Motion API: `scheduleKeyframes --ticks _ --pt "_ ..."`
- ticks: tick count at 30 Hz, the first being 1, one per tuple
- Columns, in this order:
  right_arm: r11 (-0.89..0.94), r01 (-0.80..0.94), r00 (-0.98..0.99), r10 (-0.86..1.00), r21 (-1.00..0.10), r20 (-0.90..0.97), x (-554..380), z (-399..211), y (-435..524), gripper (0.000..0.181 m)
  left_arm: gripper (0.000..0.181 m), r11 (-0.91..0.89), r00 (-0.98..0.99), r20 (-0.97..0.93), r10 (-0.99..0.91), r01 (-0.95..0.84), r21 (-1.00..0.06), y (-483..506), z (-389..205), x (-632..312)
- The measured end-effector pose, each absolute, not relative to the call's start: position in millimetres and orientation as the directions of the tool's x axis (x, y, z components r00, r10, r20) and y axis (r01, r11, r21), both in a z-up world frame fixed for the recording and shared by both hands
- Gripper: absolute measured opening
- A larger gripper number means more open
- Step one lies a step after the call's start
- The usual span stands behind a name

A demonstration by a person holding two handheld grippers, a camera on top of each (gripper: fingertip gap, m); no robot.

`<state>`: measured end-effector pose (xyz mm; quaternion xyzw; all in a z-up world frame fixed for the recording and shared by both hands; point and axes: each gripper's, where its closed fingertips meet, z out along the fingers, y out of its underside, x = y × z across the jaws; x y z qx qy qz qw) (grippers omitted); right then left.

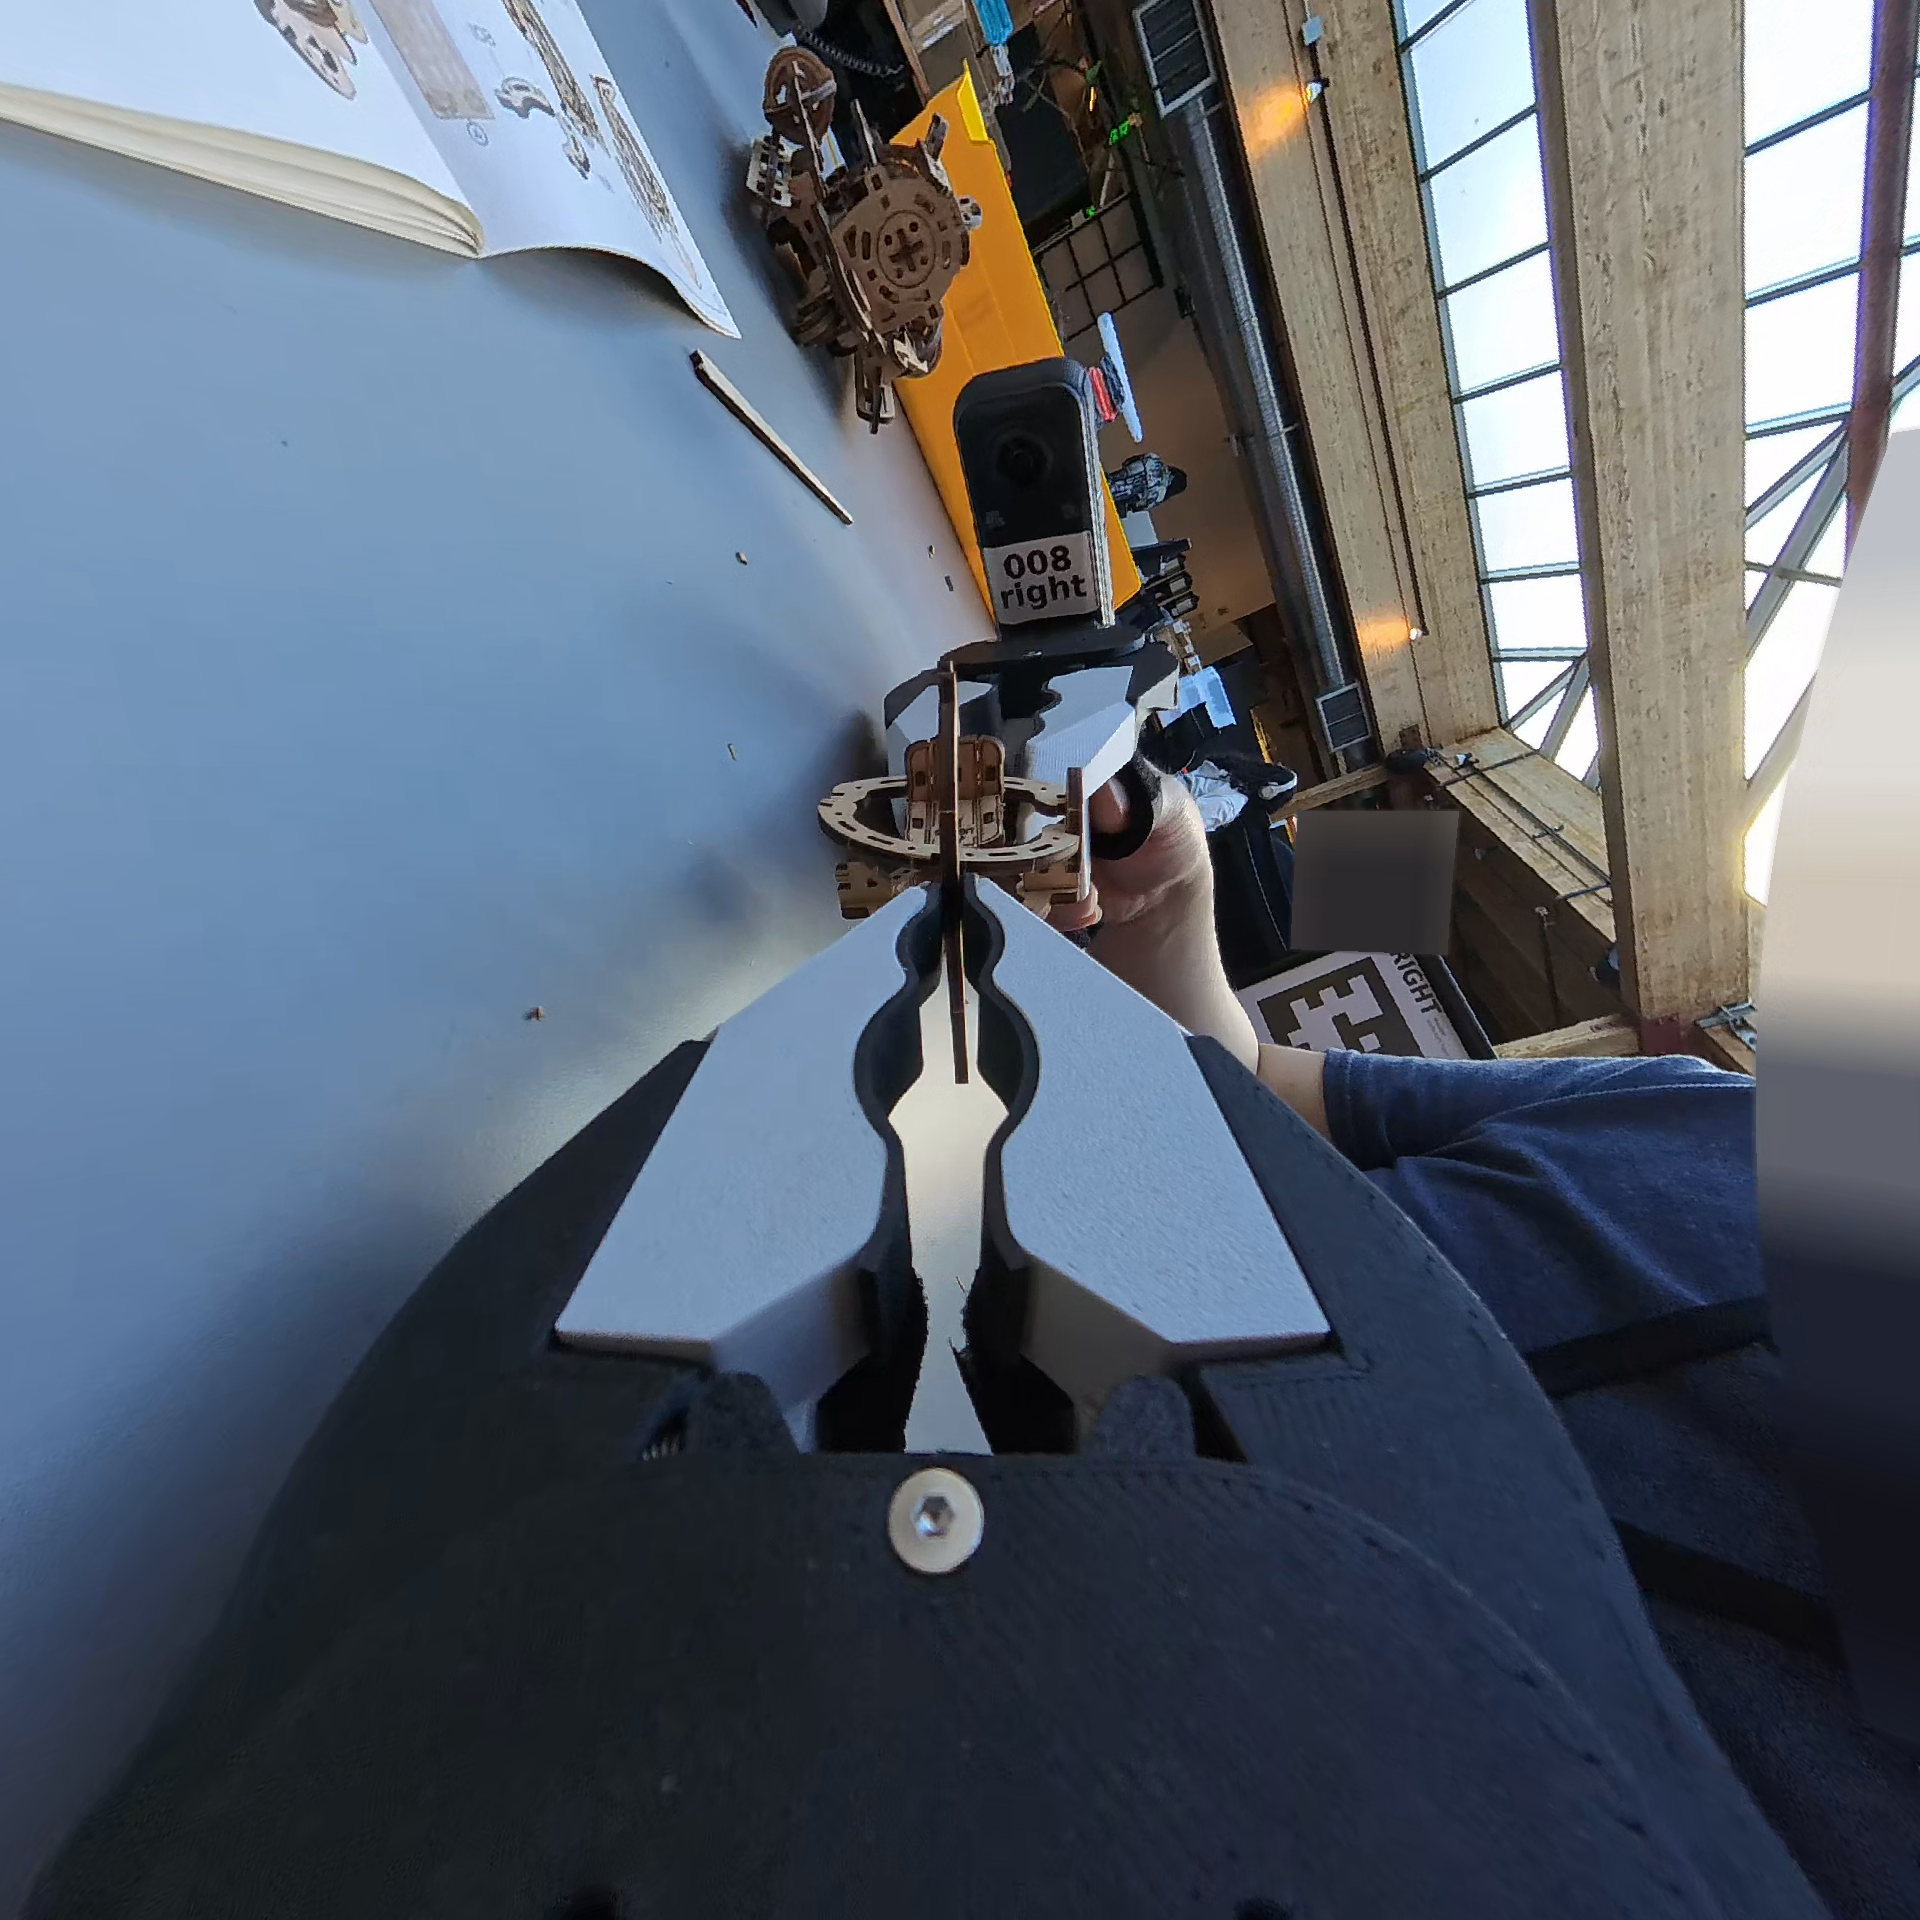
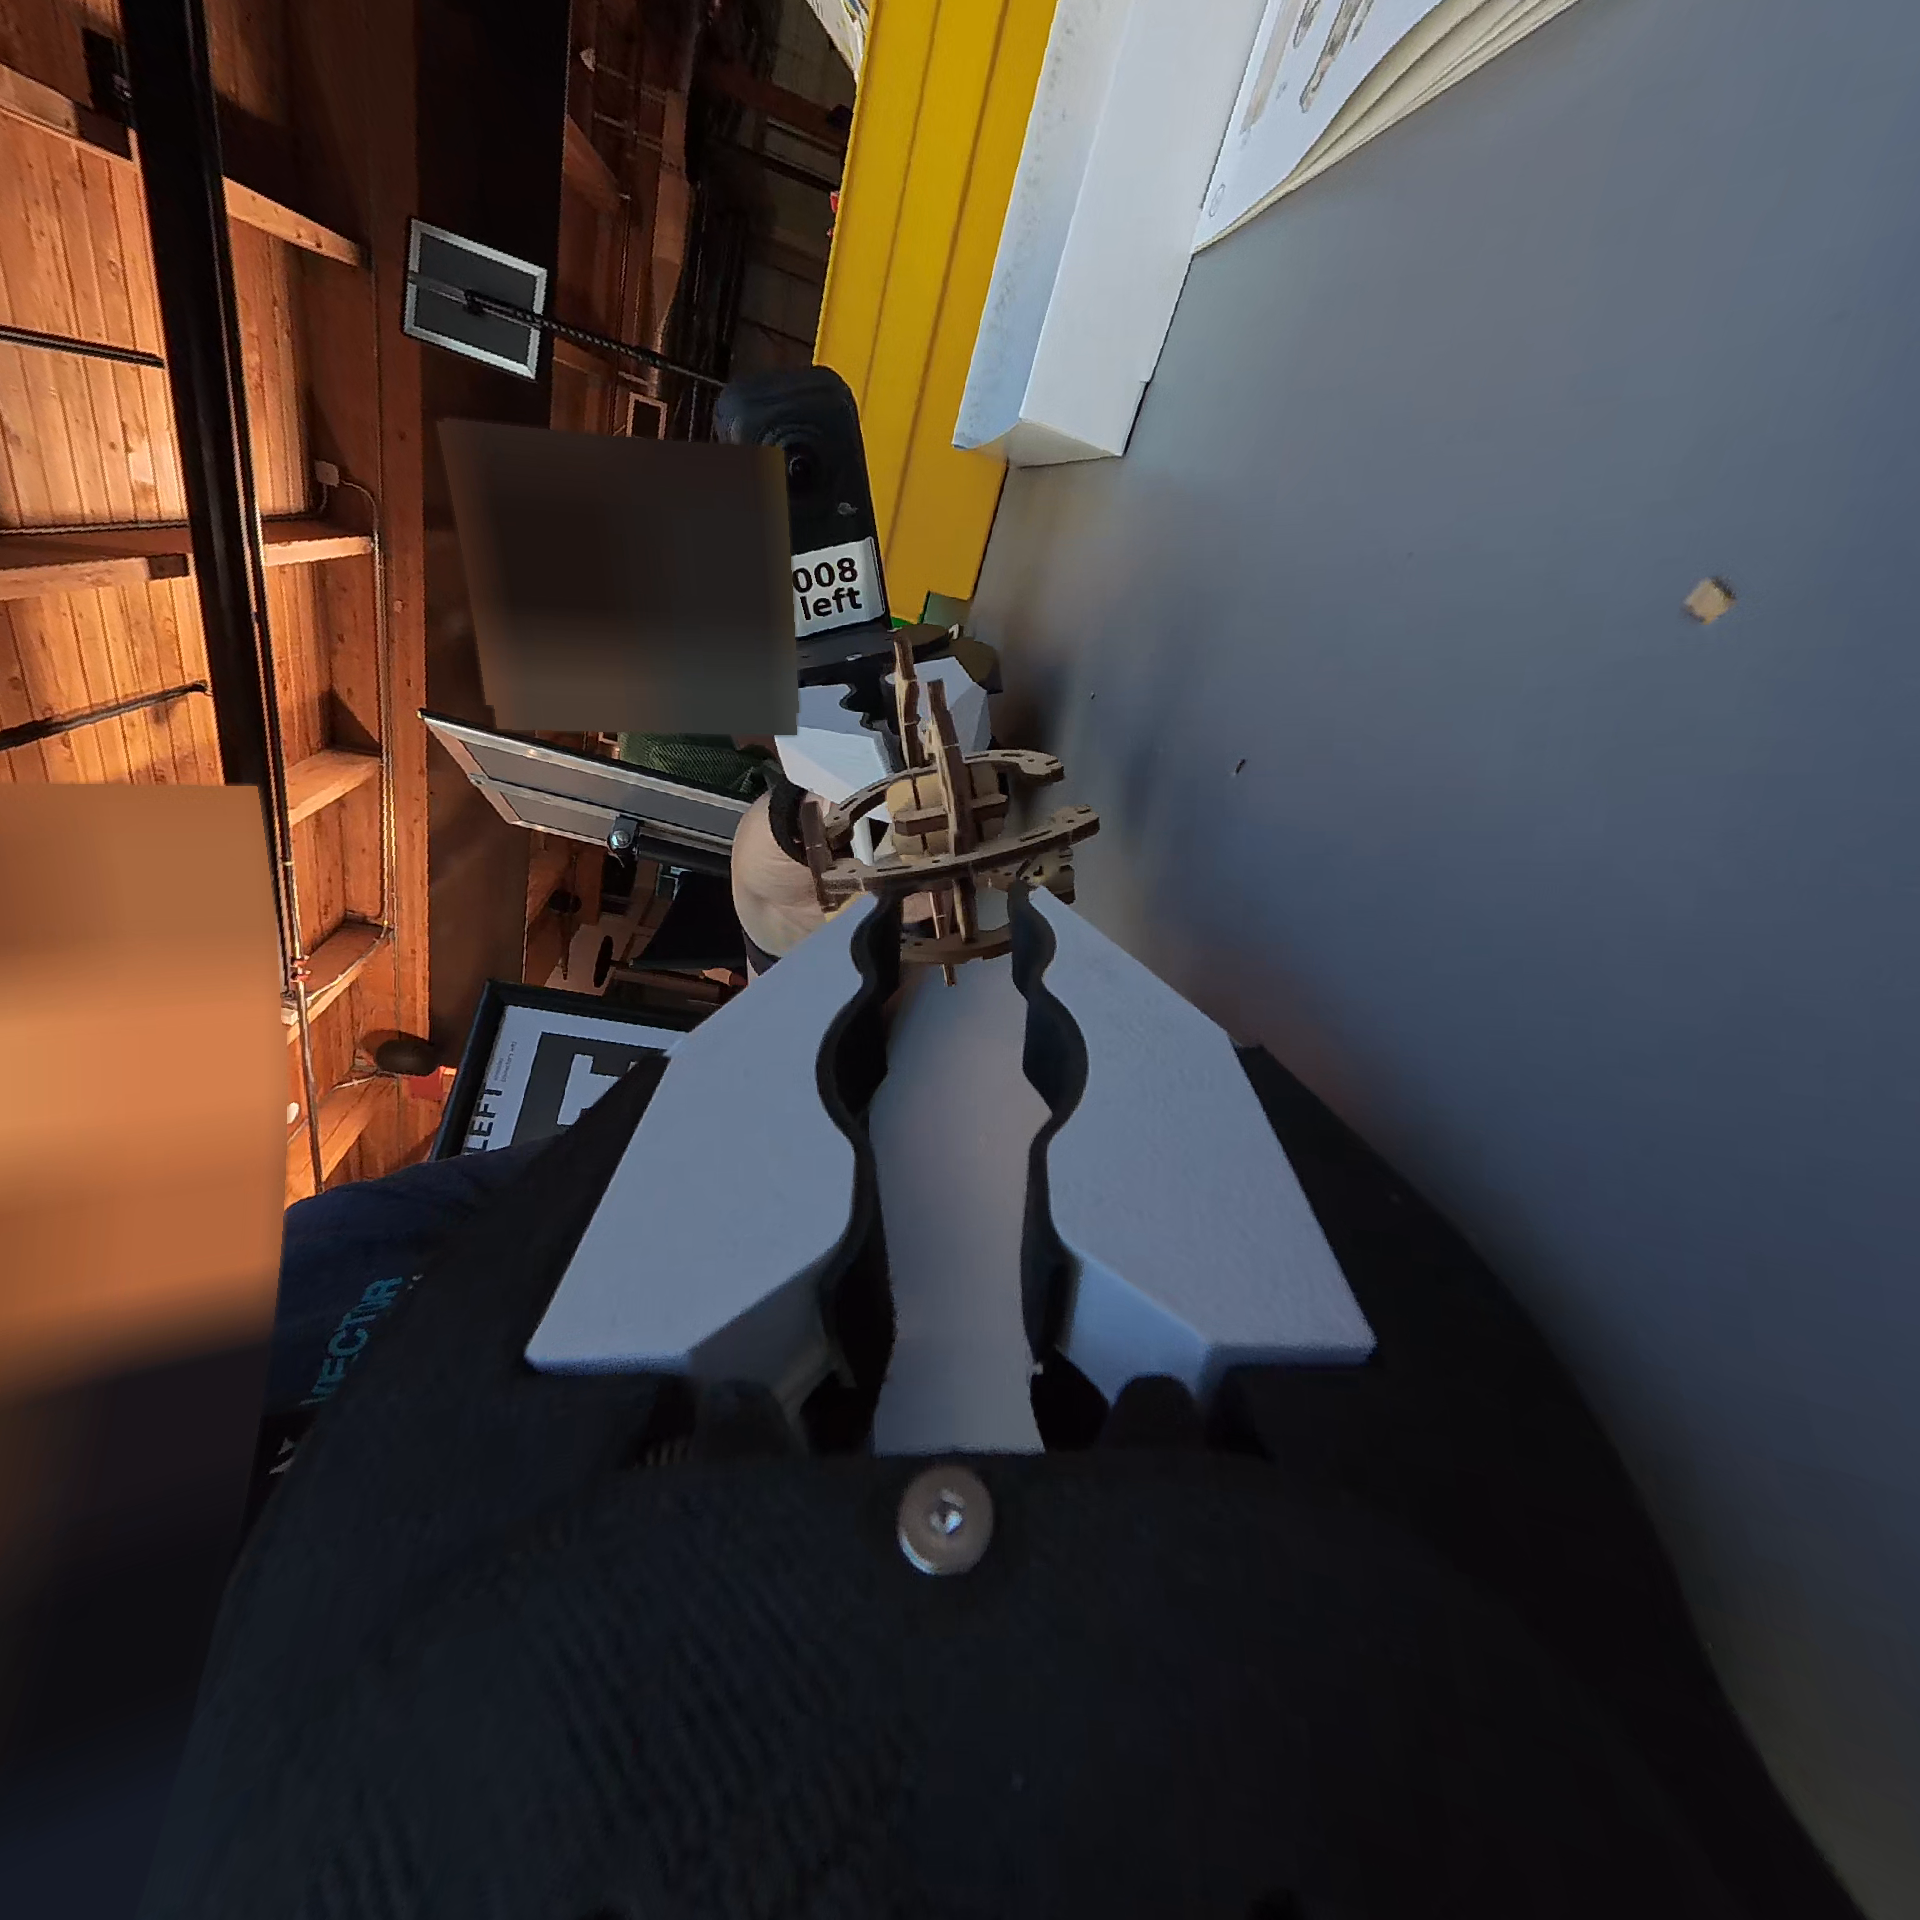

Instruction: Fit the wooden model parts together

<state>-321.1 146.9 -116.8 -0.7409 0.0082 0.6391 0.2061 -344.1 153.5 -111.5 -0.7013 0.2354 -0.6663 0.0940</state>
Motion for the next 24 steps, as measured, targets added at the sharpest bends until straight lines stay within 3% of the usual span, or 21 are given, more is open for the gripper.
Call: scheduleKeyframes --ticks 9,15,18,20,22,24 --pt "-0.926 -0.245 0.205 0.240 -0.287 -0.949 -311 -119 142 0.024 0.000 -0.860 0.029 0.887 -0.462 -0.259 -0.439 147 -119 -340" --pt "-0.909 -0.194 0.301 0.303 -0.369 -0.904 -311 -123 138 0.027 0.000 -0.858 0.031 0.886 -0.463 -0.264 -0.440 146 -120 -340" --pt "-0.841 -0.194 0.407 0.398 -0.504 -0.822 -303 -117 143 0.027 0.000 -0.858 0.031 0.885 -0.465 -0.265 -0.441 146 -120 -340" --pt "-0.723 -0.169 0.479 0.534 -0.670 -0.697 -299 -97 146 0.029 0.000 -0.858 0.031 0.885 -0.464 -0.264 -0.441 146 -120 -340" --pt "-0.544 -0.060 0.544 0.685 -0.837 -0.484 -304 -75 141 0.035 0.000 -0.858 0.031 0.885 -0.465 -0.265 -0.441 146 -120 -340" --pt "-0.362 0.136 0.552 0.801 -0.922 -0.234 -319 -64 128 0.039 0.000 -0.857 0.031 0.884 -0.466 -0.265 -0.442 146 -120 -340"
